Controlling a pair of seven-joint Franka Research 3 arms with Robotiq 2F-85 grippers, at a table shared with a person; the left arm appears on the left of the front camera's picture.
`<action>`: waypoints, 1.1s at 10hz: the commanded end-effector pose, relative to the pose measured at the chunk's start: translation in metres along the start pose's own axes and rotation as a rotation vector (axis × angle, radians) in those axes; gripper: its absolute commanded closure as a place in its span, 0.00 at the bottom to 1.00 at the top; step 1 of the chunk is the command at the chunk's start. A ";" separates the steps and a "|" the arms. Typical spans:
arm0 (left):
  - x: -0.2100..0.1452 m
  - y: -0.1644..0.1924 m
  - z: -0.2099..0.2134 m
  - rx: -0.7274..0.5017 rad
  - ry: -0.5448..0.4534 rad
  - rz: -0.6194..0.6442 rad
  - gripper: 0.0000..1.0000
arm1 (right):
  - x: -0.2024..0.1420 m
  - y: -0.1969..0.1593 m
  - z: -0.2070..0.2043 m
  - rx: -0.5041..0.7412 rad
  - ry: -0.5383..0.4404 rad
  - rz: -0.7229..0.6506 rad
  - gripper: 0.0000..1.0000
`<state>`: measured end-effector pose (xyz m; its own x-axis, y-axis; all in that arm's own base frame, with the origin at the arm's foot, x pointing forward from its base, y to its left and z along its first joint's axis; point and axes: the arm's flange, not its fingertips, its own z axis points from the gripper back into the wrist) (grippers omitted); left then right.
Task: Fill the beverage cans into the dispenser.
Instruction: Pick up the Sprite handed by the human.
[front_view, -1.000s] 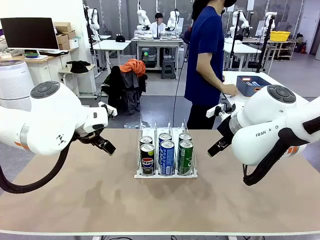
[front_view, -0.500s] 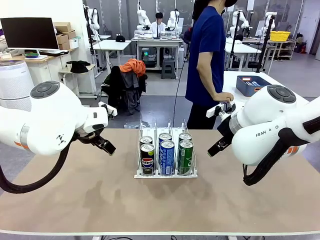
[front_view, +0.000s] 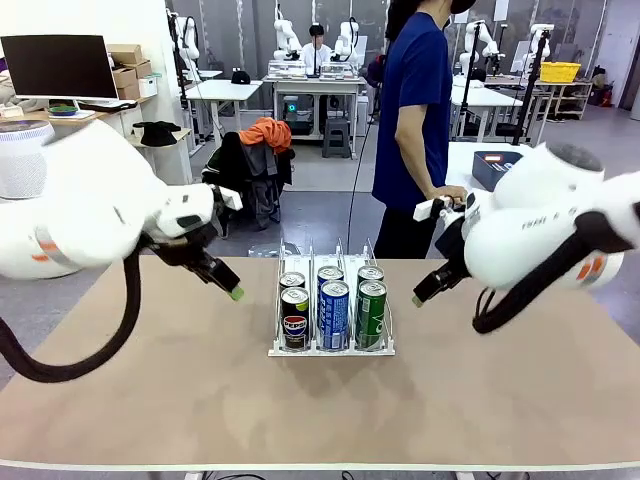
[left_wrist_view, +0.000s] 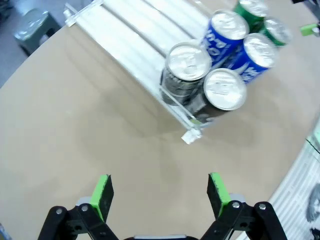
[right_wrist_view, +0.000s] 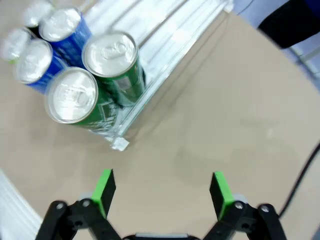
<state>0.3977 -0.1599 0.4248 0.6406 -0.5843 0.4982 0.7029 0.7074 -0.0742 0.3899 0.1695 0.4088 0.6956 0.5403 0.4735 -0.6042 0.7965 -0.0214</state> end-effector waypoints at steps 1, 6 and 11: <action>0.002 0.028 0.032 -0.056 0.016 -0.030 0.00 | 0.011 -0.015 0.038 0.068 0.006 0.016 0.00; 0.023 0.008 0.118 -0.090 -0.018 -0.207 0.00 | 0.059 -0.022 0.132 0.092 -0.029 0.045 0.00; 0.041 -0.004 0.182 0.134 -0.129 -0.211 0.00 | 0.090 -0.021 0.199 0.022 -0.138 0.110 0.00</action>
<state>0.3669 -0.1129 0.6052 0.4190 -0.6846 0.5965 0.7965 0.5926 0.1206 0.3866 0.1516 0.6291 0.5944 0.5604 0.5767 -0.6654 0.7455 -0.0387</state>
